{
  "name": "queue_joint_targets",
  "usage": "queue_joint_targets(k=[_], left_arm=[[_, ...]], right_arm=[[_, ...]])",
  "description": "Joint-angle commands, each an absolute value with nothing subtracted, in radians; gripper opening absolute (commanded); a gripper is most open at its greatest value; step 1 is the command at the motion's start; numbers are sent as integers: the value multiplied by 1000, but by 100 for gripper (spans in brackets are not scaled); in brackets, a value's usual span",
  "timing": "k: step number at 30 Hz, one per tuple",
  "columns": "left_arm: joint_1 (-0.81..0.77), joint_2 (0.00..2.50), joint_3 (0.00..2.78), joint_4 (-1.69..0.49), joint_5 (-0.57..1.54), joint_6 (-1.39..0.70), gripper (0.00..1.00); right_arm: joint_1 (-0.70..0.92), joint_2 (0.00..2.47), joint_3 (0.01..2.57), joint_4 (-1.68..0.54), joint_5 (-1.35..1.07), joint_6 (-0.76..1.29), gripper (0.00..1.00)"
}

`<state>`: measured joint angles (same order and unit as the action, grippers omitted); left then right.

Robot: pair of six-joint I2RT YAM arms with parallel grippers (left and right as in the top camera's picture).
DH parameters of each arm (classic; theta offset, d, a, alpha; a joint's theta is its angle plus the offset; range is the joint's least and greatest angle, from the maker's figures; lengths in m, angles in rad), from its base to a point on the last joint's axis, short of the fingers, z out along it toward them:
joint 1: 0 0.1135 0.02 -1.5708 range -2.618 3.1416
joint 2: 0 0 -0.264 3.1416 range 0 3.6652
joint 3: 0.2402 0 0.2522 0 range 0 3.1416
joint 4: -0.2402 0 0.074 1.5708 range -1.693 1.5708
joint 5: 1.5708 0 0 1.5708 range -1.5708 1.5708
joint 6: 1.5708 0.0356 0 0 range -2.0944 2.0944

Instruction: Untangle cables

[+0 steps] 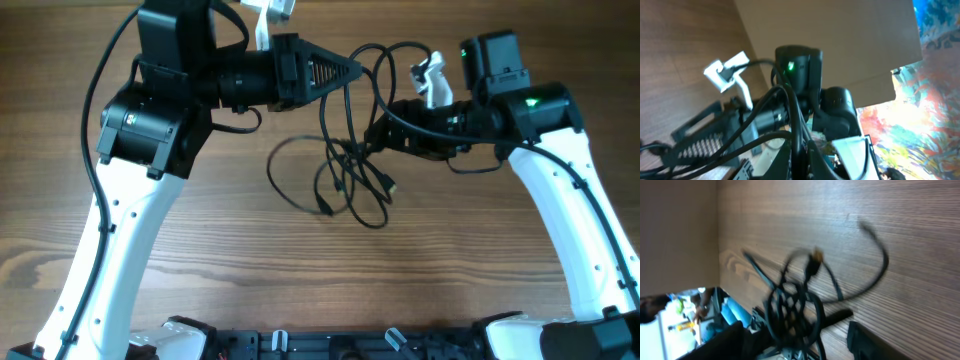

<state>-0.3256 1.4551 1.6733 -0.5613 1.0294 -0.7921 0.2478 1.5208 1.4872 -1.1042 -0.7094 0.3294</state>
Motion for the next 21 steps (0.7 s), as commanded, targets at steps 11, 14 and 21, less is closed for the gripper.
queue_joint_targets(k=[11,14,21], left_arm=[[-324,1451,1680,-567,852,-868,4],[-324,1451,1680,-537,922,-992,4],[-322,1447,1680,-479,1050,-1028,4]], right_arm=[[305,1521,1484,-1132,-673,327,61],[305,1521,1484,-1077,-601,413,60],[305,1521,1484,-989,-282,587,22]])
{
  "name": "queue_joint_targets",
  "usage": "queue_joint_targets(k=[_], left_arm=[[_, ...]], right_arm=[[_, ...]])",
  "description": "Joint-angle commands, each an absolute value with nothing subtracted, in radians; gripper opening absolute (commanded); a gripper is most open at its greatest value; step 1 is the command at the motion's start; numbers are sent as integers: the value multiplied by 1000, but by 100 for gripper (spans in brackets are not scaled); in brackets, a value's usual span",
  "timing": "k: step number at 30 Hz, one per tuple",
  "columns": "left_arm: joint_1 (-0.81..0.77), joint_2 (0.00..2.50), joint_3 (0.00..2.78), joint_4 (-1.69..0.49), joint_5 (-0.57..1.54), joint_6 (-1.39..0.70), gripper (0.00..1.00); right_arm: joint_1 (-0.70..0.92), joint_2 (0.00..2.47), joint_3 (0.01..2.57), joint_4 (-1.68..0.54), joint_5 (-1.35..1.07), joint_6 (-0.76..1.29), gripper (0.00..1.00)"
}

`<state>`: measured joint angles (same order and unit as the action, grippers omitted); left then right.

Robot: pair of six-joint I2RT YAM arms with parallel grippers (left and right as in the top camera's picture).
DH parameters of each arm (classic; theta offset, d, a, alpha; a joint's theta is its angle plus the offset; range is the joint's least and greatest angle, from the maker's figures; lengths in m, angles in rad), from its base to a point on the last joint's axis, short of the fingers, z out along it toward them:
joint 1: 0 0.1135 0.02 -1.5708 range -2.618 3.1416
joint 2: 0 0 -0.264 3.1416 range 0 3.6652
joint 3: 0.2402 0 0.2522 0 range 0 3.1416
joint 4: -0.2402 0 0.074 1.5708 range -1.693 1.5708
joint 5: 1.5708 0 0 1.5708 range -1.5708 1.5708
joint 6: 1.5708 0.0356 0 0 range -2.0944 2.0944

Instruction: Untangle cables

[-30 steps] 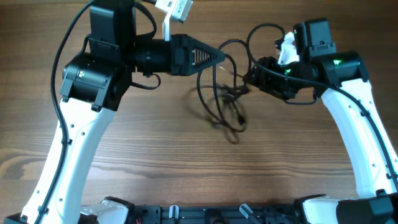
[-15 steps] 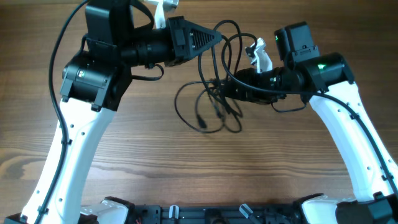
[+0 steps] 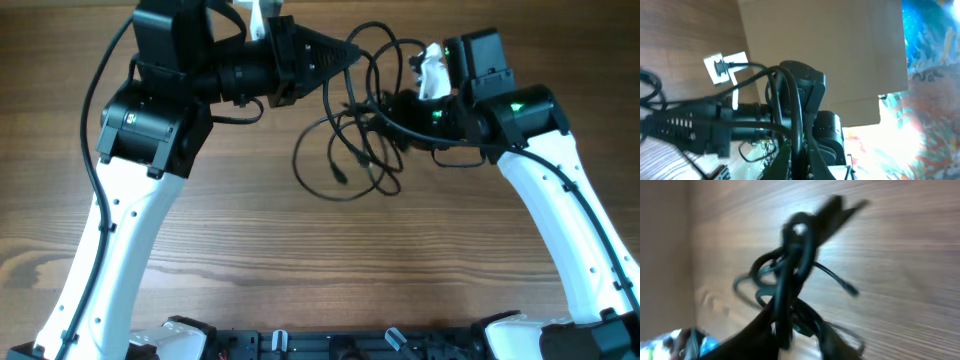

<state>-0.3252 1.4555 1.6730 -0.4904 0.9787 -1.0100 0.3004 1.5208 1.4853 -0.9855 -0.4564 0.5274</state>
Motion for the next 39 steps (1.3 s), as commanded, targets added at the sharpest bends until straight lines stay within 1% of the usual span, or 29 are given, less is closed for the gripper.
queue_joint_targets(k=[1,2,3,5,8,11,12,14,15,16,17,20,21,23,26,27,28,30,32,33,34,36,37,38,39], left_arm=[[-314,1448,1680,-488,1025,-989,4],[-302,1448,1680,-534,951,-937,4],[-286,1448,1680,-628,822,-898,4],[-271,1448,1679,-810,585,-893,4],[-269,1448,1679,-1002,284,-893,4],[-269,1448,1679,-1091,55,-894,4],[-269,1449,1679,-1112,-26,-894,4],[-269,1460,1679,-1158,-221,-898,4],[-269,1469,1679,-1184,-317,-899,4],[-269,1477,1679,-1206,-385,-899,4],[-269,1486,1679,-1225,-428,-902,4],[-265,1499,1679,-1244,-443,-912,4],[-261,1505,1679,-1261,-453,-959,4],[-243,1520,1679,-1287,-458,-1011,4],[-219,1535,1679,-1310,-450,-1011,4],[-219,1536,1679,-1316,-451,-1011,4],[-219,1536,1679,-1321,-452,-1011,4],[-219,1536,1679,-1345,-504,-1011,4],[-218,1536,1679,-1359,-545,-1011,4],[-215,1536,1679,-1363,-539,-1012,4],[-215,1537,1679,-1362,-518,-1012,4],[-216,1537,1679,-1338,-408,-1010,4],[-216,1537,1679,-1320,-334,-995,4],[-216,1536,1679,-1297,-254,-955,4],[-216,1536,1679,-1248,-115,-860,4]], right_arm=[[304,1521,1484,-999,-256,587,17],[303,1520,1485,-1004,-256,587,15],[303,1517,1485,-1010,-260,586,11],[303,1504,1486,-1011,-259,579,4],[303,1456,1507,-1007,-219,579,4],[303,1386,1531,-990,-224,559,4],[303,1359,1531,-970,-266,522,4],[303,1282,1531,-897,-461,434,4],[303,1250,1531,-877,-453,457,4],[303,1217,1531,-874,-365,505,4],[303,1190,1531,-896,-192,562,5],[303,1168,1531,-1016,146,766,4],[303,1168,1531,-1051,219,818,4],[303,1169,1531,-1089,285,840,4],[303,1169,1531,-1077,230,838,5],[303,1169,1531,-1078,253,839,4],[303,1169,1531,-1083,297,843,4],[303,1173,1531,-1129,495,955,4],[303,1174,1531,-1145,583,984,6],[303,1174,1531,-1132,562,984,8],[303,1174,1531,-1102,473,970,12],[303,1174,1531,-965,205,782,12],[303,1174,1531,-876,39,653,11],[303,1174,1531,-830,-55,589,9],[303,1174,1531,-807,-91,578,8]])
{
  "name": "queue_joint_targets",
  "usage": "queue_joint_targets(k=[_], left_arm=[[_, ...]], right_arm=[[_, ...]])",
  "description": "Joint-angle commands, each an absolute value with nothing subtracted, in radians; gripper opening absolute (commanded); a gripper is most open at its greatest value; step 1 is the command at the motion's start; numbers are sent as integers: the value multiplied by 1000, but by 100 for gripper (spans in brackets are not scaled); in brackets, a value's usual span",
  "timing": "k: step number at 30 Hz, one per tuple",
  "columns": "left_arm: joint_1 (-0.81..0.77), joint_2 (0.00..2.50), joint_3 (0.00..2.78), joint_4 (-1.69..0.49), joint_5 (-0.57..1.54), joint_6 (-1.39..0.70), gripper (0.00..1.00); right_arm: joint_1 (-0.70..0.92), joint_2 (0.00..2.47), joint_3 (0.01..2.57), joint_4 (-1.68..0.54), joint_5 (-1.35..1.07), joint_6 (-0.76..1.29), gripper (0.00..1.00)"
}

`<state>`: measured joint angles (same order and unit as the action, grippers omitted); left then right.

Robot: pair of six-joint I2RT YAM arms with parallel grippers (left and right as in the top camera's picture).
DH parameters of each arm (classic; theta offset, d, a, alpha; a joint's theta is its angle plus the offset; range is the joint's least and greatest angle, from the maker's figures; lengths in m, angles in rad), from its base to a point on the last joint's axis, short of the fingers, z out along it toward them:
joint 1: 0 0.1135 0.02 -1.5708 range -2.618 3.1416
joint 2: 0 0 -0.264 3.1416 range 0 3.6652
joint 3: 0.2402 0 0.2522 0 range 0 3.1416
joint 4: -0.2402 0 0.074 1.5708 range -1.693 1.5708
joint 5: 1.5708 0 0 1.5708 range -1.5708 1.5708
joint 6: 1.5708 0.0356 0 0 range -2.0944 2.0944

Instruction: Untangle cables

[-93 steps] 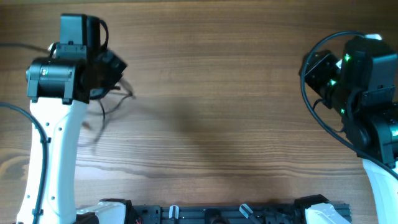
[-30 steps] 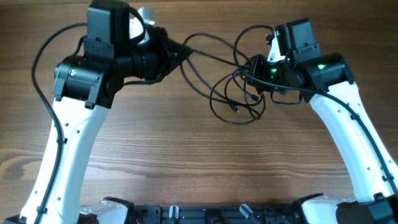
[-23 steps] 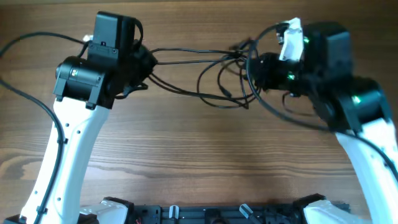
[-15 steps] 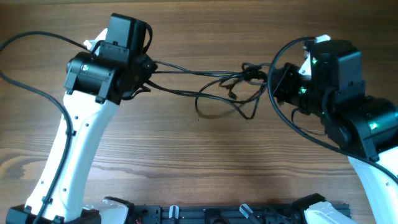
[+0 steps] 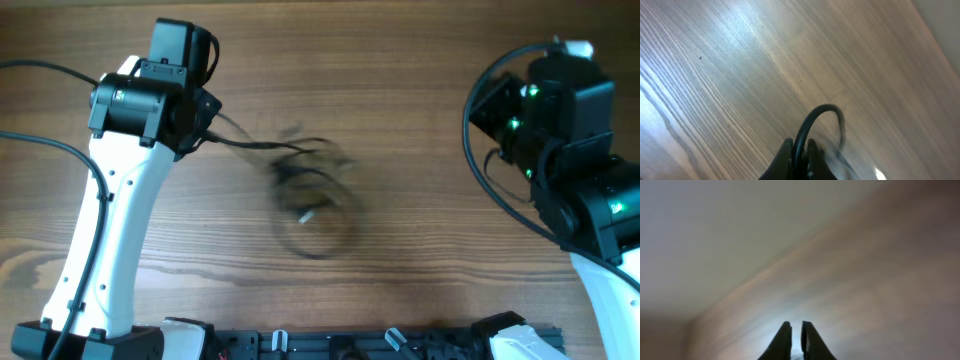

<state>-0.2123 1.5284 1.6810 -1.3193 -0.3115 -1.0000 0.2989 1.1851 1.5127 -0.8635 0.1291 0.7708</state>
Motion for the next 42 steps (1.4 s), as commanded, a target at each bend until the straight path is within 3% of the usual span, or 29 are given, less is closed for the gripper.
queue_joint_targets(k=[1,6,13,17,23,25,31,37,42], left_arm=[[-216,1536,1679,-1209,-3,-790,4],[-230,1536,1679,-957,805,-463,4],[-300,1536,1680,-606,1357,-509,4],[-327,1535,1680,-584,1374,-533,4],[-329,1534,1680,-463,1355,-532,4],[-329,1534,1680,-463,1274,-569,4],[-329,1534,1680,-458,1077,-702,4],[-329,1534,1680,-266,1061,-878,4],[-329,1534,1680,-222,1039,-896,4]], right_arm=[[303,1174,1531,-808,-90,590,8],[303,1174,1530,-893,-88,576,25],[303,1258,1530,-965,-197,501,47],[304,1375,1530,-1036,-224,500,49],[304,1538,1530,-1189,-329,428,40],[304,1541,1530,-1184,-453,367,44],[304,1541,1530,-1171,-640,264,69],[323,1541,1530,-1192,-690,237,76],[361,1541,1530,-1189,-690,236,83]])
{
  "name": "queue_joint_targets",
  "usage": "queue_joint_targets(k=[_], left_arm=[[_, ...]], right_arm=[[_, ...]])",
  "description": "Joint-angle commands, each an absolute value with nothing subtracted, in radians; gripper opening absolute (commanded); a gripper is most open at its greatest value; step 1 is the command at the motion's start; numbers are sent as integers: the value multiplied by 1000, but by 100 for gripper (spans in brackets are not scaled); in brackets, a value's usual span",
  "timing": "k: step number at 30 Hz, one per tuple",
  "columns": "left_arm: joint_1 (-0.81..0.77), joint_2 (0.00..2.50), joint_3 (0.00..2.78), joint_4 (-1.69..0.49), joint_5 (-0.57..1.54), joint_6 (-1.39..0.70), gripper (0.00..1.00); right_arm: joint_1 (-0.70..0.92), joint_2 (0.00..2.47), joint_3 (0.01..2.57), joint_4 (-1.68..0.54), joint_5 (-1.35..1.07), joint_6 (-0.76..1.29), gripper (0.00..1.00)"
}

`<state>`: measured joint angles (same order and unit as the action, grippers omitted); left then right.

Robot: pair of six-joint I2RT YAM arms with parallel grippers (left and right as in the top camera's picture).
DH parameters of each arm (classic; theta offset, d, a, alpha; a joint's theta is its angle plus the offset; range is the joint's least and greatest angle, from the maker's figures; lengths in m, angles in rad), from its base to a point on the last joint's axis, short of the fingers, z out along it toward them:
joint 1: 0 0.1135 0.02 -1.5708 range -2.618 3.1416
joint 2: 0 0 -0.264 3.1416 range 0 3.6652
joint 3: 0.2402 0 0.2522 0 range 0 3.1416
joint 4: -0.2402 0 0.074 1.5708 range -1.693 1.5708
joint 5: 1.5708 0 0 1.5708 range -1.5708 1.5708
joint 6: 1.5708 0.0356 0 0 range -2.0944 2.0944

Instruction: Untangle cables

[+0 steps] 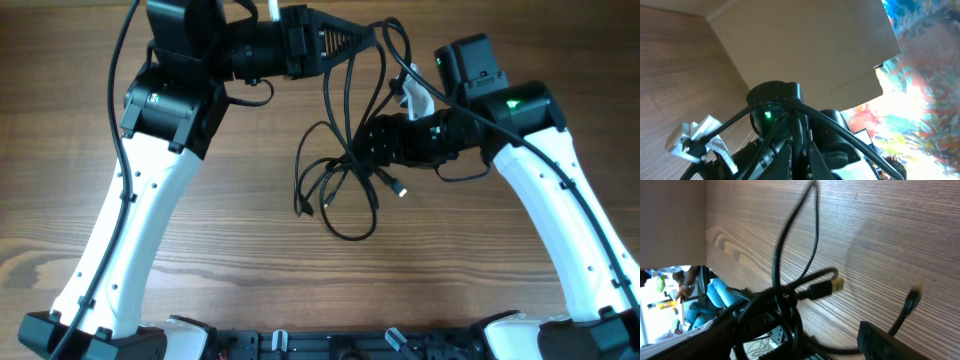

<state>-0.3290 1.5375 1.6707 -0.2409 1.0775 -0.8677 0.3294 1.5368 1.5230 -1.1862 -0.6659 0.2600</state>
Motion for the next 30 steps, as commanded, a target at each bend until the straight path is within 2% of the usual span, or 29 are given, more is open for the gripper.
queue_joint_targets(k=[1,2,3,4,5,9,11,15,18,25,27,29,30], left_arm=[[-329,1534,1680,-225,1037,-899,4],[-329,1534,1680,-225,1038,-910,4],[-329,1534,1680,-224,1038,-933,4],[-329,1534,1680,-224,1038,-948,4],[-329,1534,1680,-224,1038,-948,4],[-320,1534,1680,-228,1038,-948,4],[-271,1534,1680,-302,1015,-948,4],[-184,1534,1679,-712,733,-894,4],[-177,1534,1679,-972,345,-894,4],[-177,1536,1679,-1154,76,-894,8],[-178,1538,1679,-1168,69,-889,17],[-177,1539,1679,-1177,16,-789,24],[-177,1539,1679,-1203,-81,-798,20]], right_arm=[[371,1541,1530,-1186,-690,236,82],[383,1541,1530,-1172,-689,236,68],[390,1541,1530,-1160,-689,238,48],[392,1541,1530,-1149,-686,241,19],[392,1541,1530,-1146,-652,284,4],[392,1541,1530,-1146,-598,332,4],[392,1541,1530,-1146,-453,425,4],[372,1517,1531,-1132,-255,554,4],[326,1441,1541,-1079,-233,577,4],[294,1178,1545,-862,-173,656,4],[294,1126,1545,-813,-183,658,4],[294,1095,1545,-786,-155,657,4],[294,1088,1545,-786,-97,660,4]])
